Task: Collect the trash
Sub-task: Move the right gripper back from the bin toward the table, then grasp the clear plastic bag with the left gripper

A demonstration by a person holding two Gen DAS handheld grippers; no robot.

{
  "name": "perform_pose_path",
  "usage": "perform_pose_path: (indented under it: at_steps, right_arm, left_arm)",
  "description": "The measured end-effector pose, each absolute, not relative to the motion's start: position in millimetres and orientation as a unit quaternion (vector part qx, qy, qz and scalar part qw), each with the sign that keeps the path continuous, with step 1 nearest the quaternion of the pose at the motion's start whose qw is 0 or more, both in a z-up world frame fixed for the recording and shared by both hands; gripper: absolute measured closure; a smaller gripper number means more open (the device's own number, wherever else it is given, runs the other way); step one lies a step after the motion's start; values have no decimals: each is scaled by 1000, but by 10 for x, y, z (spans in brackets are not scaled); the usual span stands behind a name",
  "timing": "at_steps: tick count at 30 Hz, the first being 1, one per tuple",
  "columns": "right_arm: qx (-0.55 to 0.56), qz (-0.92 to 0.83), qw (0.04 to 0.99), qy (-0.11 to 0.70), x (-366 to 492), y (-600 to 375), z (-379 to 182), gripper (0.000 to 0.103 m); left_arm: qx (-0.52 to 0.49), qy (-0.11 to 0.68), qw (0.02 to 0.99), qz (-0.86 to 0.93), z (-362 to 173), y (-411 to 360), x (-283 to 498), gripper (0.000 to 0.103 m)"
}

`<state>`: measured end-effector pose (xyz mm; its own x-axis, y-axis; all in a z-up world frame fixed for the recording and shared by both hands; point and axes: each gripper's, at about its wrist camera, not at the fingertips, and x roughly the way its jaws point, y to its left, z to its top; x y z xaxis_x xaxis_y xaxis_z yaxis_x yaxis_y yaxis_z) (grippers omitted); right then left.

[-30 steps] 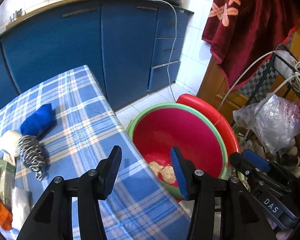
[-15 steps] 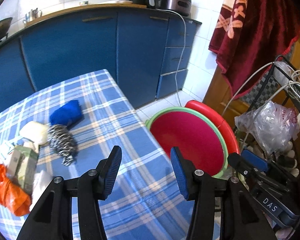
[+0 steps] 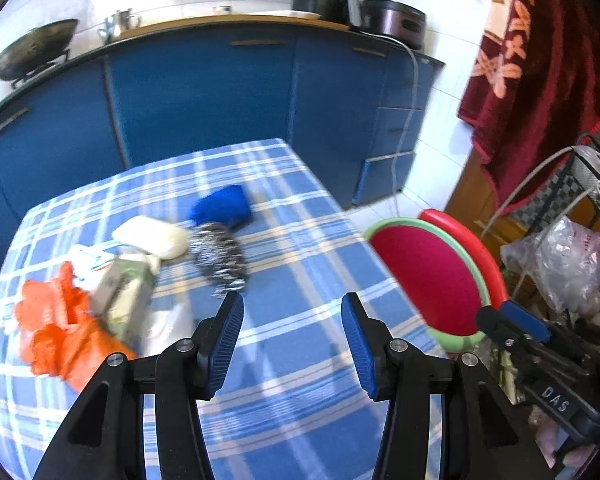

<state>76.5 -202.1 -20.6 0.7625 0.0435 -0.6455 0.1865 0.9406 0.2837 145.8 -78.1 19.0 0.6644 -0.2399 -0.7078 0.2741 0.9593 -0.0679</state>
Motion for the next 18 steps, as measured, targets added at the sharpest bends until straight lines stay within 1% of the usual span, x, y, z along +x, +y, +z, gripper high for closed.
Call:
perform_pose_path:
  at_steps: [9,18]
  right_arm:
    - [161,-24,923,349,775,-1868,-213,51]
    - [156,-21,922,355,797,-1805,-225,50]
  left_arm:
    - [8,395,915,-85,74,-331,1507,50]
    - [6,423,904,-62,-203,-187,1609,50]
